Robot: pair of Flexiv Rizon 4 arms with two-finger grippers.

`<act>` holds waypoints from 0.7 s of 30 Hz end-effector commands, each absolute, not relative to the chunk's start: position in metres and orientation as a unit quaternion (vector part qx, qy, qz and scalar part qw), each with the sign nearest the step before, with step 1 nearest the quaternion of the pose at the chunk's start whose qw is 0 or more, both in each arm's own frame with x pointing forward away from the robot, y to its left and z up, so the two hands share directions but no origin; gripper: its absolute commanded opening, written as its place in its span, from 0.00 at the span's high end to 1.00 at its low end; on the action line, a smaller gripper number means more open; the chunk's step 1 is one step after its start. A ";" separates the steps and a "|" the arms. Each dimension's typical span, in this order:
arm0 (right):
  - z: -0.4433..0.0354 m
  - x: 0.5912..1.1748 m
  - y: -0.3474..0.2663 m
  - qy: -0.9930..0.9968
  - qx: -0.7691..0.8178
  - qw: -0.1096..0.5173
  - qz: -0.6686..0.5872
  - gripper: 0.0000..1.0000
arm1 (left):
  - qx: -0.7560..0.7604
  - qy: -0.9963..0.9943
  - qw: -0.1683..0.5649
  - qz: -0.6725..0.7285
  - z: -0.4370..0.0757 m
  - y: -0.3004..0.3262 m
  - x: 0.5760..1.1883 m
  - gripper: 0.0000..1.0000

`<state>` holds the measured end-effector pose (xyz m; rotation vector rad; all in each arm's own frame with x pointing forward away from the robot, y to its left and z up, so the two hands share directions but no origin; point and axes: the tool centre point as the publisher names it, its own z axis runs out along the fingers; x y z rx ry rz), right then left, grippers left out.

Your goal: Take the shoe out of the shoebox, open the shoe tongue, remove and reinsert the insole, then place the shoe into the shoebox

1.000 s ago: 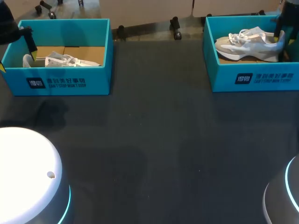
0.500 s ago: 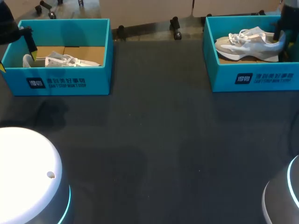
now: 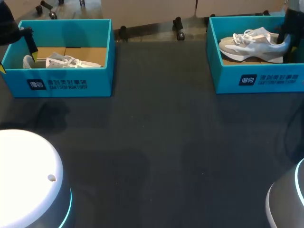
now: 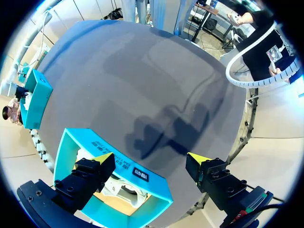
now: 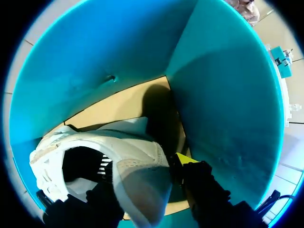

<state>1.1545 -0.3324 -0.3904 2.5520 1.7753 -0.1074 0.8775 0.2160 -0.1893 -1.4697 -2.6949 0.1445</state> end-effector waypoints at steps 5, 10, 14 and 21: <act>-0.394 1.157 -0.331 0.563 0.825 0.013 -0.046 1.00 | -0.478 -0.876 0.035 0.046 -0.189 0.216 0.878 0.00; -0.386 1.153 -0.330 0.563 0.825 0.018 -0.044 1.00 | -0.478 -0.876 0.035 0.046 -0.189 0.216 0.878 0.00; -0.376 1.147 -0.330 0.568 0.822 0.020 -0.043 1.00 | -0.478 -0.876 0.035 0.046 -0.189 0.216 0.878 0.00; -0.350 1.132 -0.334 0.569 0.820 0.034 -0.044 1.00 | -0.478 -0.876 0.035 0.046 -0.189 0.216 0.878 0.00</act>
